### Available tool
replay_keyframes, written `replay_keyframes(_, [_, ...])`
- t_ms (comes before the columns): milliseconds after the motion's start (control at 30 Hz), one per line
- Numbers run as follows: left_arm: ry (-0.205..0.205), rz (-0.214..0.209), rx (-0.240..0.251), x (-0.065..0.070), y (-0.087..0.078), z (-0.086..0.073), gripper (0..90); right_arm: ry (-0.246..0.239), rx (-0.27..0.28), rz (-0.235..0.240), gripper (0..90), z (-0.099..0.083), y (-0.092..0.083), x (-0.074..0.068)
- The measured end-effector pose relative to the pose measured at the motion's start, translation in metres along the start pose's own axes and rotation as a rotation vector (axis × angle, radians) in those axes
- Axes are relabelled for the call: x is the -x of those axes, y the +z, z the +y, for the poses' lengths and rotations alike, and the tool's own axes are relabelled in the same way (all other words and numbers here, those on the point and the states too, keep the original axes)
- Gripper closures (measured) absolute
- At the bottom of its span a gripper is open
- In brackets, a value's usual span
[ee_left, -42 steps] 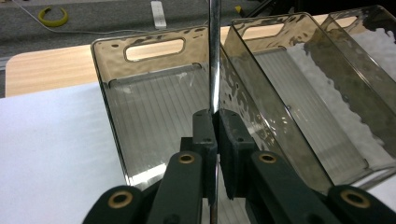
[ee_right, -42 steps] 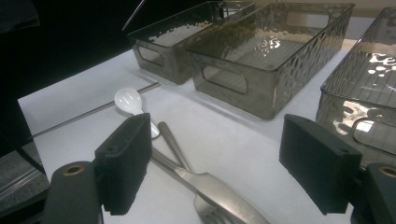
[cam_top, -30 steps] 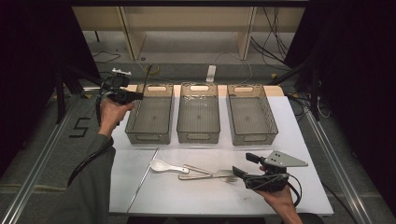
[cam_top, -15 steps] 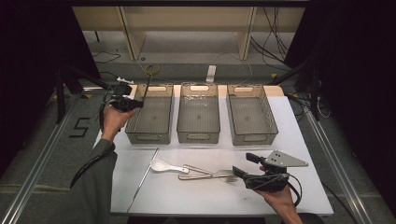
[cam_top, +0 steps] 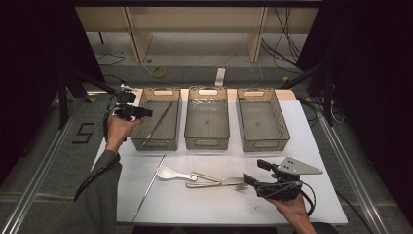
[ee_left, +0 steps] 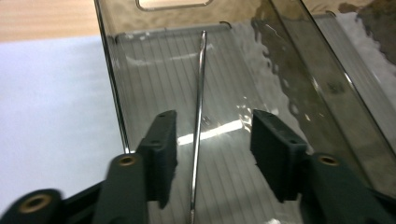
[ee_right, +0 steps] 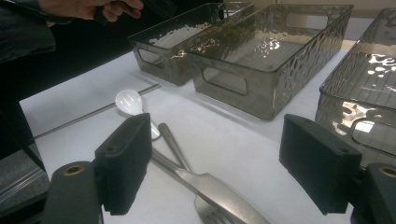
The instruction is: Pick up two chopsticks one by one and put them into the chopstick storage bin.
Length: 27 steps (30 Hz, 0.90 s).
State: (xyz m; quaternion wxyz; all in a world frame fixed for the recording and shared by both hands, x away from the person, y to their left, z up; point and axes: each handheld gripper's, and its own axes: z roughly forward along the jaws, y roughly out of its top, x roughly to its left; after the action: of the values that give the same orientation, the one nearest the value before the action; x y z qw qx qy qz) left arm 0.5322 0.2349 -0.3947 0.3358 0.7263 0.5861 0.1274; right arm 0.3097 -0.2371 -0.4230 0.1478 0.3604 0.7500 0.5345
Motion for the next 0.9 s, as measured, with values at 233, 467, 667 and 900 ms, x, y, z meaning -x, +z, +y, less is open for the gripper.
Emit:
replay_keyframes(233, [0.062, -0.023, -0.053, 0.029, -0.022, -0.013, 28.7, 0.001, -0.004, 0.0, 26.2, 0.0, 0.0, 0.0])
replay_keyframes(467, [0.089, -0.007, -0.075, 0.036, -0.035, -0.034, 24.0, -0.003, -0.005, 0.001, 26.1, 0.0, 0.001, -0.001])
replay_keyframes(667, [0.095, -0.019, -0.118, 0.039, -0.044, -0.054, 21.0, -0.004, -0.007, 0.006, 26.0, 0.0, 0.001, -0.002])
replay_keyframes(900, [0.116, 0.002, -0.162, 0.046, -0.05, -0.077, 20.7, -0.007, -0.007, 0.006, 26.0, 0.0, 0.001, -0.002])
